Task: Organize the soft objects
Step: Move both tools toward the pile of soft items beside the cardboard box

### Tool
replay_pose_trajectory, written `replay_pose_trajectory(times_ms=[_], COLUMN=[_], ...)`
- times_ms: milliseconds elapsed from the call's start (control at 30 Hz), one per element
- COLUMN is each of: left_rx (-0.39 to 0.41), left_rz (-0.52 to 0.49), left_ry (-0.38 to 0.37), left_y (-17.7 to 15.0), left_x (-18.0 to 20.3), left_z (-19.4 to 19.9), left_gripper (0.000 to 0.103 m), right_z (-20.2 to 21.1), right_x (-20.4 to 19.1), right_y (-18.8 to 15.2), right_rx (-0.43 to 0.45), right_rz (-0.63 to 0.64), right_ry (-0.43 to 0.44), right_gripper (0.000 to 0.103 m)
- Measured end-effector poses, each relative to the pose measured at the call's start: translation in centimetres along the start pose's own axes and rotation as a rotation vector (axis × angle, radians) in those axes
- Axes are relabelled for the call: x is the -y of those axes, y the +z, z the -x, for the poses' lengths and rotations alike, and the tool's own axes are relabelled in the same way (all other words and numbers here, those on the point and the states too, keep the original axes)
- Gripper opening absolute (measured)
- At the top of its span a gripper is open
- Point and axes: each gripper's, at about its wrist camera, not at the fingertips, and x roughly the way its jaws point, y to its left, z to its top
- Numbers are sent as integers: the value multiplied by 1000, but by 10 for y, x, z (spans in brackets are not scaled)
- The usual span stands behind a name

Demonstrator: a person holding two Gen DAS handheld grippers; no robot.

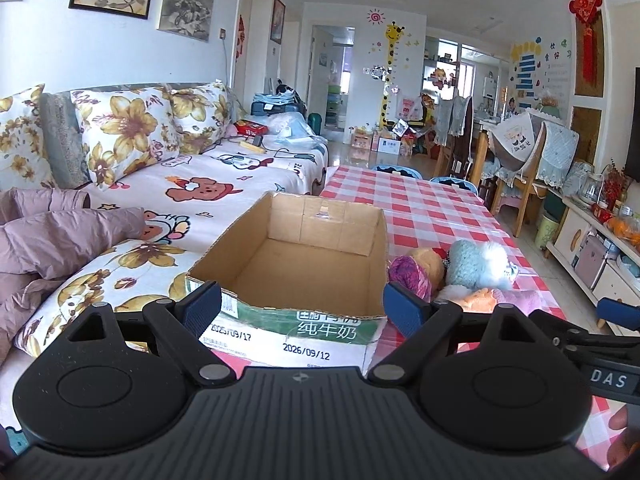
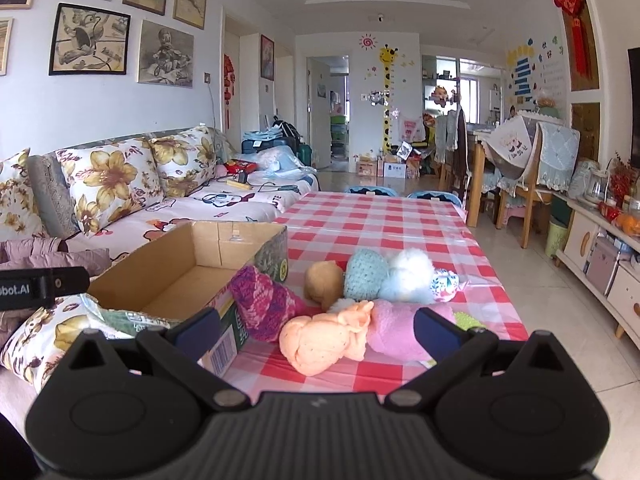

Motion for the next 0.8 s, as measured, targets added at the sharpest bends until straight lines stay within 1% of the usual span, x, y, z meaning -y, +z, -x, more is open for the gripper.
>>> replay_pose_trajectory(times_ms=[33,100,133,267,400,500,600,633,700,800], left_rx=[2,5,3,-7,-25,-31,-36,-36,-35,-50], left_rz=[-1,3,5,3,-11,-39,-75,-90,-120,-163], left_ry=[-2,-11,-19,-37,-59,-73,-85,-94,-113,-147], left_y=[5,6,21,25,26,26,26,25,23,20], left_x=[-5,-7,-11,-16,-18,-17,-14,-12,-8,-1], left_z=[0,5,-3,2,2,2,0,-1,-2,-6], left_gripper=[103,103,103,103,103,103,103,103,103,103], right_z=[1,1,3,9,13,5,5,4,-2,-10], right_x=[0,2,4,10,19,33,51,55,65,82], right_y=[-2,-5,-6,-7,-11,-11,-7,-6,-5,-2], right_rx=[3,2,1,-6,10,-37,-29,-34,-55,-80], right_rz=[8,18,15,-18,-17,-38,-77,-75,-70,-111], right_ry=[-5,-21,-27,-60,-110,-150,-133,-142,-164,-154], right_gripper=[102,102,102,102,102,102,102,102,102,102])
